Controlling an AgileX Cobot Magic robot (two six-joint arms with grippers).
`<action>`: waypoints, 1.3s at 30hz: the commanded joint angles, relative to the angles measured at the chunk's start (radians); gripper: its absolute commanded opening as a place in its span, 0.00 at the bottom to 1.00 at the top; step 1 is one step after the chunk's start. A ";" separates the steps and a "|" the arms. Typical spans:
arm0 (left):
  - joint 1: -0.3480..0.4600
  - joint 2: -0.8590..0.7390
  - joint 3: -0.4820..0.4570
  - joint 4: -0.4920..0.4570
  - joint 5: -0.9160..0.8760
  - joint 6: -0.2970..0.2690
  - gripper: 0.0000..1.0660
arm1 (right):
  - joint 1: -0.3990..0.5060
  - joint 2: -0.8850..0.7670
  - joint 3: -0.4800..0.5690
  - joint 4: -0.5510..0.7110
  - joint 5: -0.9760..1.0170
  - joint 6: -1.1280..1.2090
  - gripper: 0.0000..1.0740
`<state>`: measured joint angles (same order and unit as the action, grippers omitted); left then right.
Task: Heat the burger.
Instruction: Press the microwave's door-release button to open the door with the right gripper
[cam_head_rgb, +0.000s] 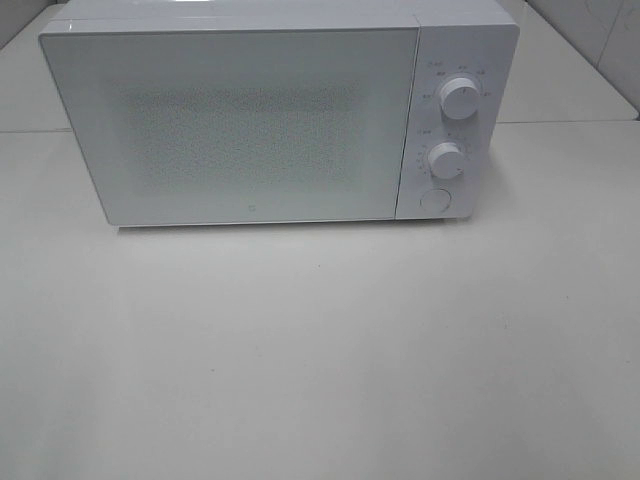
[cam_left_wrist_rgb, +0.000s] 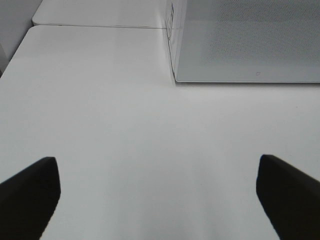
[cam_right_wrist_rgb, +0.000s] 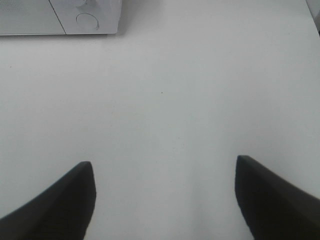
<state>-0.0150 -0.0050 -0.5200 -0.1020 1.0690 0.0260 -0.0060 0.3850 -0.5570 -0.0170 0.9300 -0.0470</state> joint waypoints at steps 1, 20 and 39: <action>0.004 -0.005 0.003 0.002 0.003 -0.002 0.95 | -0.004 -0.155 0.023 -0.001 0.095 -0.010 0.71; 0.004 -0.005 0.003 0.002 0.003 -0.002 0.95 | 0.058 -0.418 0.067 -0.005 0.033 -0.012 0.70; 0.004 -0.005 0.003 0.002 0.003 -0.002 0.95 | 0.066 -0.418 0.067 -0.010 0.033 -0.002 0.70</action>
<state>-0.0150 -0.0050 -0.5200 -0.1020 1.0690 0.0260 0.0580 -0.0040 -0.4920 -0.0210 0.9700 -0.0520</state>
